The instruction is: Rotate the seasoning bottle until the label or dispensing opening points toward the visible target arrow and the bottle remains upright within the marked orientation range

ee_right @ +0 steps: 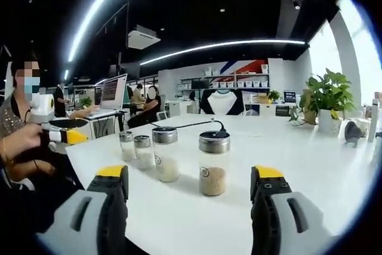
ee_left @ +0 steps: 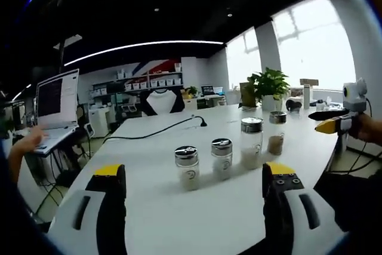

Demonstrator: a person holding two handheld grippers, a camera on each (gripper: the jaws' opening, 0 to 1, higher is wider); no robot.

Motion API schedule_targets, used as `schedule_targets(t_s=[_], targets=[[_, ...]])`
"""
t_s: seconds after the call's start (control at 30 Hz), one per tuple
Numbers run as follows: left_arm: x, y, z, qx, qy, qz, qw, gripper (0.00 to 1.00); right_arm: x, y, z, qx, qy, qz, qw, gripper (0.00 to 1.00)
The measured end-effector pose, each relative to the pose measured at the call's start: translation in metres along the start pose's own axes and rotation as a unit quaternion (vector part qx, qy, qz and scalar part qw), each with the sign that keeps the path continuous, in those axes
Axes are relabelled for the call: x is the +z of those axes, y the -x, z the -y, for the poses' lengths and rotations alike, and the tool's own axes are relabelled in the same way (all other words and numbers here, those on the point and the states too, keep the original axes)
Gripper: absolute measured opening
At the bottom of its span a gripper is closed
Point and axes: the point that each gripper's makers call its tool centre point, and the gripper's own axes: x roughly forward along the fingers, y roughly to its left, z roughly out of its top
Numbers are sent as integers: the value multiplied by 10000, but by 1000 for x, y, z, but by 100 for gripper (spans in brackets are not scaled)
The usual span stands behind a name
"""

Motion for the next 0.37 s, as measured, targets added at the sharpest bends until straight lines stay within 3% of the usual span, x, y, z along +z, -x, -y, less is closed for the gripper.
schedule_targets(t_s=[0.37], targets=[[-10,3,0,-6,-53,-146,9999,100,-9,1,3,0,-168,-39,9999,81]])
